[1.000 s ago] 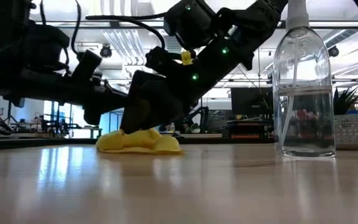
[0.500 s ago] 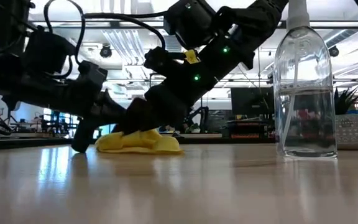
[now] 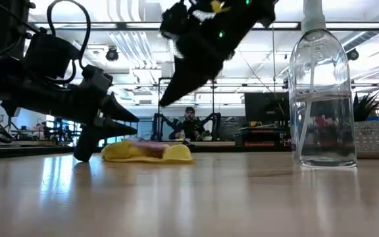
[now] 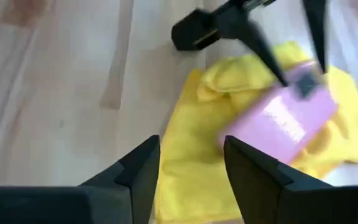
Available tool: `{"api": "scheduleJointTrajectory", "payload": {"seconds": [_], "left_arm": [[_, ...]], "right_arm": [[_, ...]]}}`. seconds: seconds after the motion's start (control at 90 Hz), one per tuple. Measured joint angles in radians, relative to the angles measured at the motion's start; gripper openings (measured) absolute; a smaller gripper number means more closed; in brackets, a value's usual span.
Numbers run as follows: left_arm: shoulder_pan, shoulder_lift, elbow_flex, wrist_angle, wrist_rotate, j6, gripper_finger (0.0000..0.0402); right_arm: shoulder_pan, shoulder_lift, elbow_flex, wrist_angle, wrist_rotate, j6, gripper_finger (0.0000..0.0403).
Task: Apply microfiber cloth
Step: Wipe the front of the pink cellphone with a microfiber cloth
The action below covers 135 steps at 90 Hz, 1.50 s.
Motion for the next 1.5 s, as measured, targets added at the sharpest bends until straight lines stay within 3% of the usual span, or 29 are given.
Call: {"api": "scheduleJointTrajectory", "payload": {"seconds": [0.256,0.544,0.733,0.944,1.5], "left_arm": [[-0.015,-0.081,-0.009,-0.013,0.021,-0.114,0.0198],[-0.037,-0.254,-0.020,-0.076,0.016,-0.359,0.0217],[-0.037,-0.345,-0.022,-0.137,0.013,-0.460,0.0208],[-0.037,-0.392,-0.022,-0.152,0.013,-0.469,0.0190],[-0.037,-0.381,-0.021,-0.157,0.012,-0.577,0.0142]], "right_arm": [[-0.061,-0.025,-0.008,-0.042,0.029,0.025,0.0174],[-0.086,0.004,-0.039,0.020,0.025,0.032,0.0162],[-0.085,0.007,-0.033,0.028,0.025,0.004,0.0155],[-0.085,0.007,-0.034,0.038,0.025,0.004,0.0149],[-0.085,0.007,-0.034,0.053,0.025,0.003,0.0128]]}}
